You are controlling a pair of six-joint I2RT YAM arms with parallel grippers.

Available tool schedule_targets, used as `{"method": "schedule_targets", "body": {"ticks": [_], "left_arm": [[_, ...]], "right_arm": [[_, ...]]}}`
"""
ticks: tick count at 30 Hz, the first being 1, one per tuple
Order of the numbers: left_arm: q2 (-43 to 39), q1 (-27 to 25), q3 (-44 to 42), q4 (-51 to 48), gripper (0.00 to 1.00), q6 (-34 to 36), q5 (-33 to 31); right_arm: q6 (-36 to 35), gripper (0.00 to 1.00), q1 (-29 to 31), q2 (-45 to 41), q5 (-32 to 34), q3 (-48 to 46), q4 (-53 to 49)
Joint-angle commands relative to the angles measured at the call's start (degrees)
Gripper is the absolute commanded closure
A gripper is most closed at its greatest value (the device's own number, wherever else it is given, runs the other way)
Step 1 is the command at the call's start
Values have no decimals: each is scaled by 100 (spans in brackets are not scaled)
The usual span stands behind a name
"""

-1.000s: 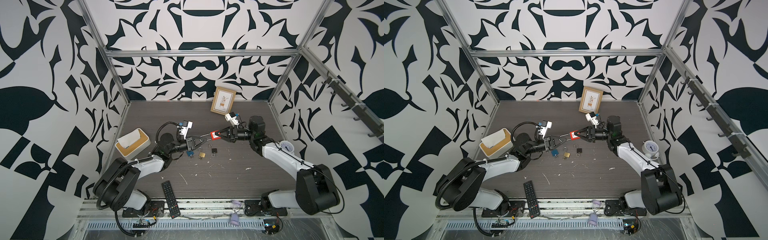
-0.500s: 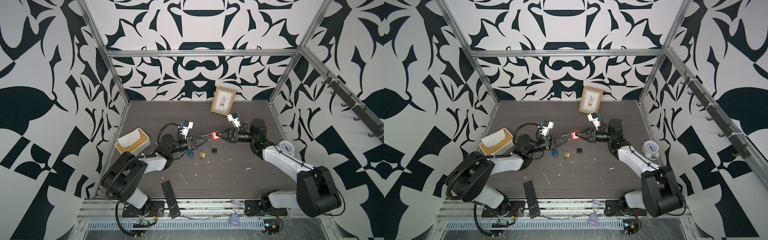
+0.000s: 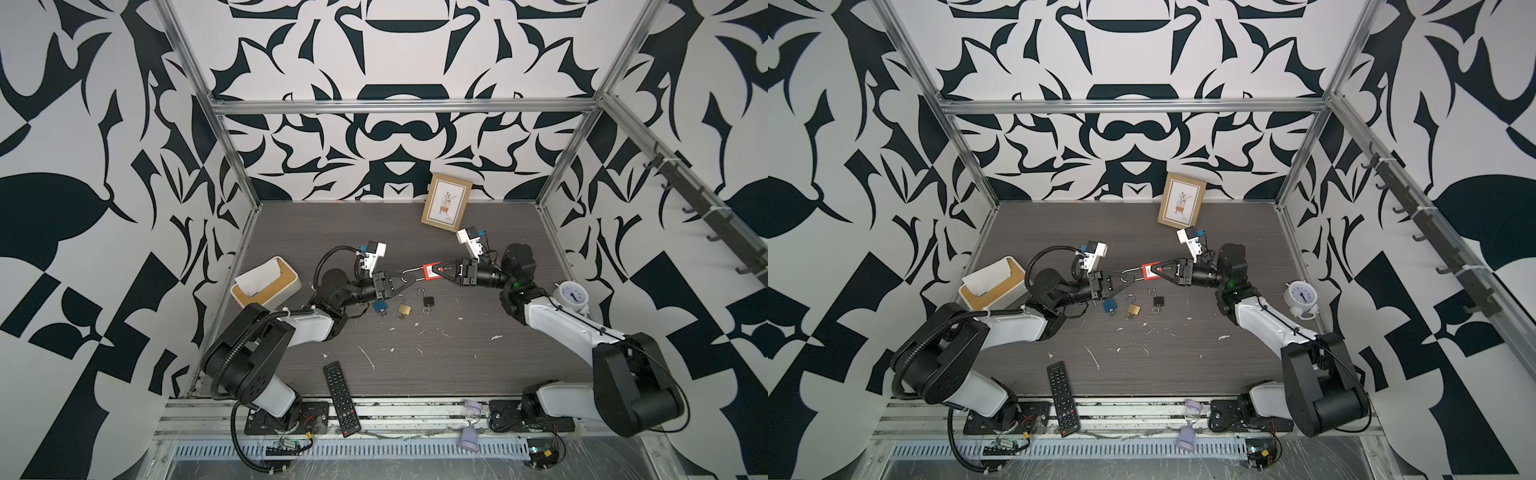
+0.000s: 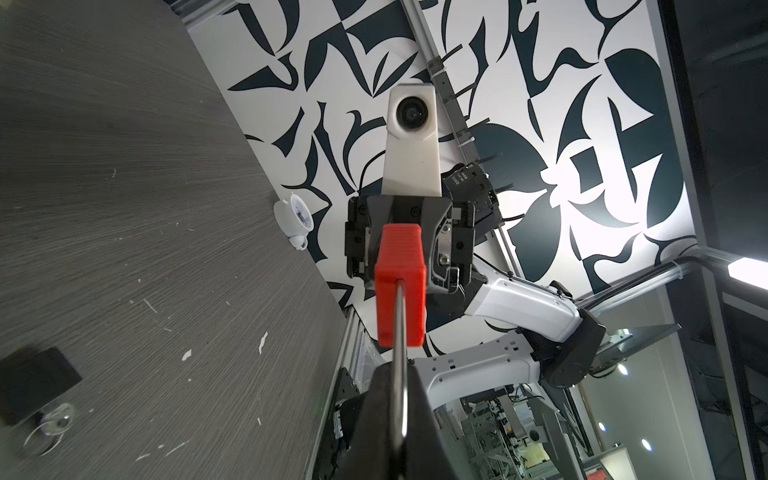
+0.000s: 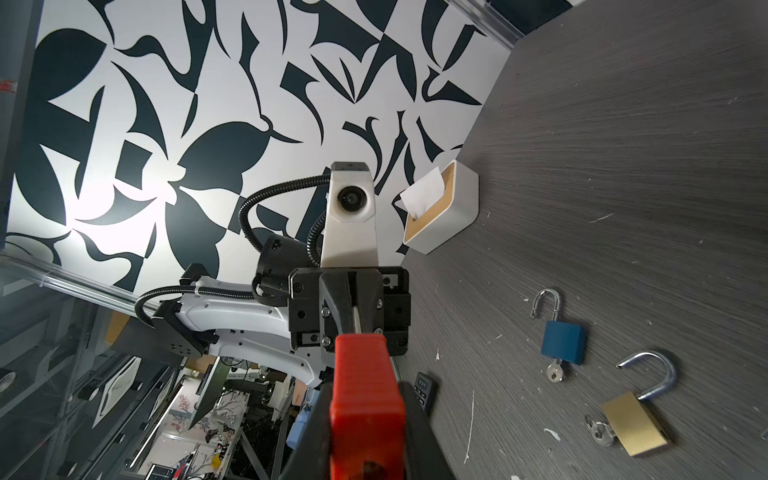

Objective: Lock with the key

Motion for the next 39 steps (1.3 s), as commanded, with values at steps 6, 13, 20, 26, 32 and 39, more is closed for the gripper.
{"method": "schedule_targets", "body": {"ticks": [6,13,20,26,32,39], "left_arm": [[86,-246,208,697,100,136,158],[269,-324,319,695,100,180,158],[289,-368,411,690,100,129,193],[280,-402,431,698,100,187,184],[422,-465,491,697,100,262,177],[394,-484,471,690,100,260,159]], "right_arm": [[309,100,42,180,610,-98,516],[251,100,218,182,651,-106,459],[-153,100,443,175,817,-80,86],[-671,100,741,177,1060,30,-412],[-368,100,1032,489,982,104,-71],[-334,100,990,499,1078,122,-211]]}}
